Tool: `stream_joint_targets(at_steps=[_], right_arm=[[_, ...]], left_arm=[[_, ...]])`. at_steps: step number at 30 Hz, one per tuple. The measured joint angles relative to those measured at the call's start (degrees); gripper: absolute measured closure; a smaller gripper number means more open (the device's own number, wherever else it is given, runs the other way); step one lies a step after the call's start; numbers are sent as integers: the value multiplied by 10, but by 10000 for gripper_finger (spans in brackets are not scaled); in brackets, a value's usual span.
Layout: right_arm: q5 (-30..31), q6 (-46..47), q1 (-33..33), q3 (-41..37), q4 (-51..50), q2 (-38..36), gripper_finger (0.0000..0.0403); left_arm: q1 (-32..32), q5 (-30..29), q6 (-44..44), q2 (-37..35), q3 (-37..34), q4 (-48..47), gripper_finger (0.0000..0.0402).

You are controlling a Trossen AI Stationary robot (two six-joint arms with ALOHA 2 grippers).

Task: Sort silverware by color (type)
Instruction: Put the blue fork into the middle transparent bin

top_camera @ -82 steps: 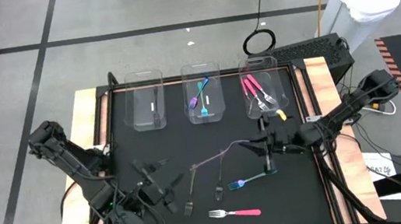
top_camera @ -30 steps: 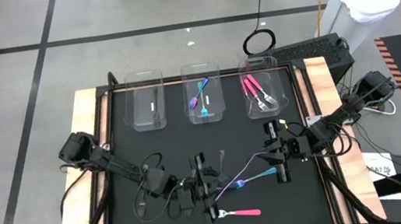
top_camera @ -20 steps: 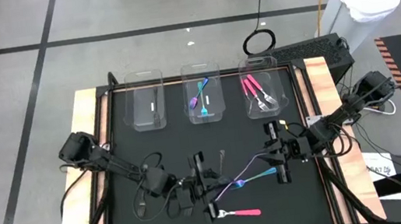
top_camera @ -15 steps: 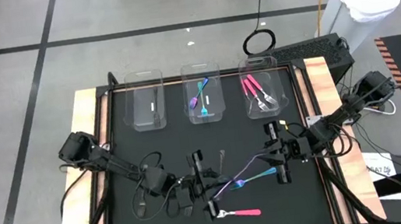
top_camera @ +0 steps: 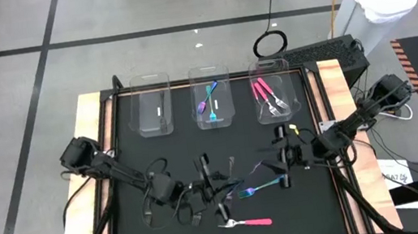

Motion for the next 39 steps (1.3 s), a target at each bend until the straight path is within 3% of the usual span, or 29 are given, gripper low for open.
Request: stream_joint_targets(at_steps=[7, 11, 17, 26, 33, 39], right_arm=[[161, 1, 0, 0, -45, -2, 171], [249, 0, 0, 0, -104, -21, 144], [293, 15, 0, 0, -193, -48, 134], [292, 17, 0, 0, -242, -65, 133], [290, -20, 0, 14, -241, -81, 133], [290, -57, 0, 19, -241, -84, 133]], left_arm=[[5, -89, -5, -52, 0, -79, 399], [16, -96, -45, -97, 0, -165, 400], [73, -82, -164, -179, 0, -381, 400], [241, 110, -274, -238, 0, -546, 400], [395, 286, -336, -223, 1, -594, 397], [506, 399, -368, -185, 1, -590, 395]])
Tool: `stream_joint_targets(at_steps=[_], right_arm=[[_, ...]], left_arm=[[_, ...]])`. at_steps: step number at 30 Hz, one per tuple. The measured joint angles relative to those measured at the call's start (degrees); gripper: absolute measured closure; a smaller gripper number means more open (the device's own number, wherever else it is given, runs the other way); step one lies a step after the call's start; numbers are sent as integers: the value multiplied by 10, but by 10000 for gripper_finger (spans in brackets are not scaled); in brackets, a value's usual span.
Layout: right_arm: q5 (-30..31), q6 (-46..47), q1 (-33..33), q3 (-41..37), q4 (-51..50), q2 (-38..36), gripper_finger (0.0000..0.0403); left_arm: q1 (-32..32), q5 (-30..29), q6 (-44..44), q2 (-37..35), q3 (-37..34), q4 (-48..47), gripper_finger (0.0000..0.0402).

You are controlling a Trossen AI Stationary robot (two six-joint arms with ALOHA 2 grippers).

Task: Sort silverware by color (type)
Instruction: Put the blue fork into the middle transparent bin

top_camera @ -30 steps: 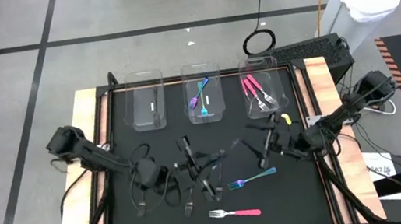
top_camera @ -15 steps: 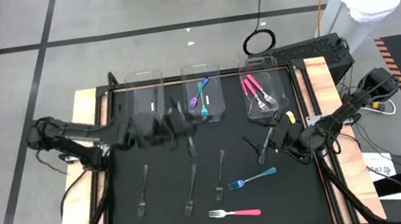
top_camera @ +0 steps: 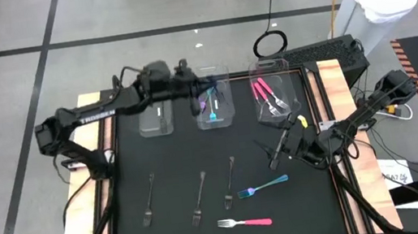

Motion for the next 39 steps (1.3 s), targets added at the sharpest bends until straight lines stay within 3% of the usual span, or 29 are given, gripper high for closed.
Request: stream_joint_targets(at_steps=[11, 23, 39], right_arm=[[0, -62, 0, 0, 0, 0, 133], [0, -71, 0, 0, 0, 0, 133], [0, -82, 0, 1, 0, 0, 133]], left_arm=[[142, 139, -68, 96, 0, 3, 394], [164, 249, -91, 186, 0, -1, 393], [164, 248, -101, 236, 0, 5, 393]])
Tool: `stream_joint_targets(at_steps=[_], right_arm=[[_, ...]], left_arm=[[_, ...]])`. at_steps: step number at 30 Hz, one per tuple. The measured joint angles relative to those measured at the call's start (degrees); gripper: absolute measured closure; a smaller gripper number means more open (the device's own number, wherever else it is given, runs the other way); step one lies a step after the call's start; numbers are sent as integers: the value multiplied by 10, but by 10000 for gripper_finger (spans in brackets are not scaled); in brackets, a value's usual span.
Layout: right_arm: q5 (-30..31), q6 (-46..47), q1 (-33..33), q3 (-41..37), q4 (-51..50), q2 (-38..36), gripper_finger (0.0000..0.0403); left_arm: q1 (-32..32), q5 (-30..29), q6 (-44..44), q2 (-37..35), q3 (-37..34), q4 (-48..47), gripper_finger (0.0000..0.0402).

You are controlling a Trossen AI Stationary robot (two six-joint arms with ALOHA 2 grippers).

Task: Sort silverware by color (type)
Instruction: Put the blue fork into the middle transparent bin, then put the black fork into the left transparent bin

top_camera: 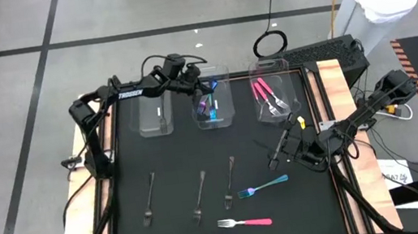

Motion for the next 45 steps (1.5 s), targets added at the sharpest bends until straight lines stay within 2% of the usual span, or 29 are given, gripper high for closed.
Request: stream_joint_targets(at_steps=[7, 14, 18, 22, 29, 40, 45], right_arm=[[0, 0, 0, 0, 0, 0, 133], [0, 0, 0, 0, 0, 0, 133], [0, 0, 0, 0, 0, 0, 133], [0, 0, 0, 0, 0, 0, 133], [0, 0, 0, 0, 0, 0, 133], [0, 0, 0, 0, 0, 0, 133], [0, 0, 0, 0, 0, 0, 133]], left_arm=[[-2, -8, 0, 0, 0, -2, 380], [-10, -16, 5, 0, 0, -7, 295], [-18, -58, 15, 0, 0, -8, 247], [-23, -101, 16, 0, 0, -10, 220], [-41, -173, 46, 0, 0, -39, 207], [-87, -337, 106, 0, 0, -73, 207], [-113, -424, 105, -8, 13, -128, 207]])
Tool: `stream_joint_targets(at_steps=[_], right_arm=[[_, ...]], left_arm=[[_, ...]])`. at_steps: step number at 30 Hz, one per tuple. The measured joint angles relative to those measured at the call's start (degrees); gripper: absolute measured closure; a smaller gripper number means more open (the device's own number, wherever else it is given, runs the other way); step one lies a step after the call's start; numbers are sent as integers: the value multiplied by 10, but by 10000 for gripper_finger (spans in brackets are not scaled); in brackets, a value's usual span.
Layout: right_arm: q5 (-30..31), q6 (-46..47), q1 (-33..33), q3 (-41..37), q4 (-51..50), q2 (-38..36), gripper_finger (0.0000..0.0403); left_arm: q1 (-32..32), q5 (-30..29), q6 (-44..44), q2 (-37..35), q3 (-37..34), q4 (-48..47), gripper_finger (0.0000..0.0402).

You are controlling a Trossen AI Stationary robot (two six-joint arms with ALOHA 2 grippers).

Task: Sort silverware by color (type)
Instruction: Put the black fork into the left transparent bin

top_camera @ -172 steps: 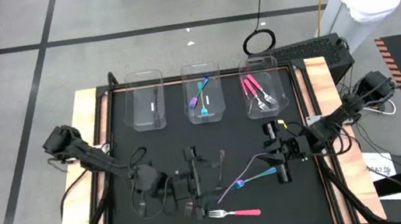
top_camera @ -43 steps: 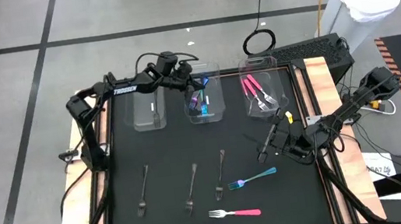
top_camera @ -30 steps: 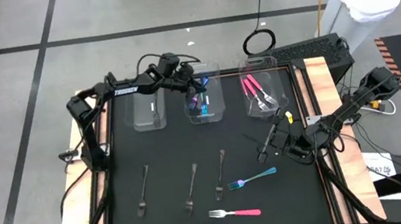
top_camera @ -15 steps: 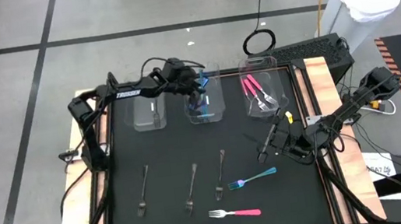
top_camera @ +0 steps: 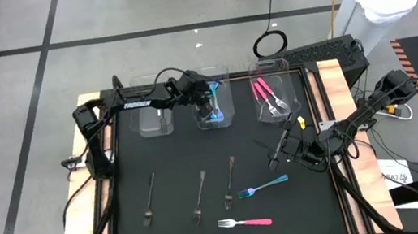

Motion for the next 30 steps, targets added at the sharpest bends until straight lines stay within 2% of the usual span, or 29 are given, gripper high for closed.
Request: stream_joint_targets(at_steps=[4, 14, 18, 22, 30], right_arm=[[1, 0, 0, 0, 0, 0, 133], [0, 25, 0, 13, -7, 0, 133], [-39, 71, 0, 33, -39, 0, 133], [-87, 143, 0, 64, -121, 0, 133], [-107, 371, 11, 115, -411, 5, 133]], left_arm=[[-34, -38, 0, -29, 6, -32, 207], [-133, -62, -31, -136, 0, -58, 207], [-176, -81, -47, -157, -15, -66, 207], [-226, -81, -68, -162, -35, -63, 207], [-298, -126, -90, -164, -70, -38, 207]])
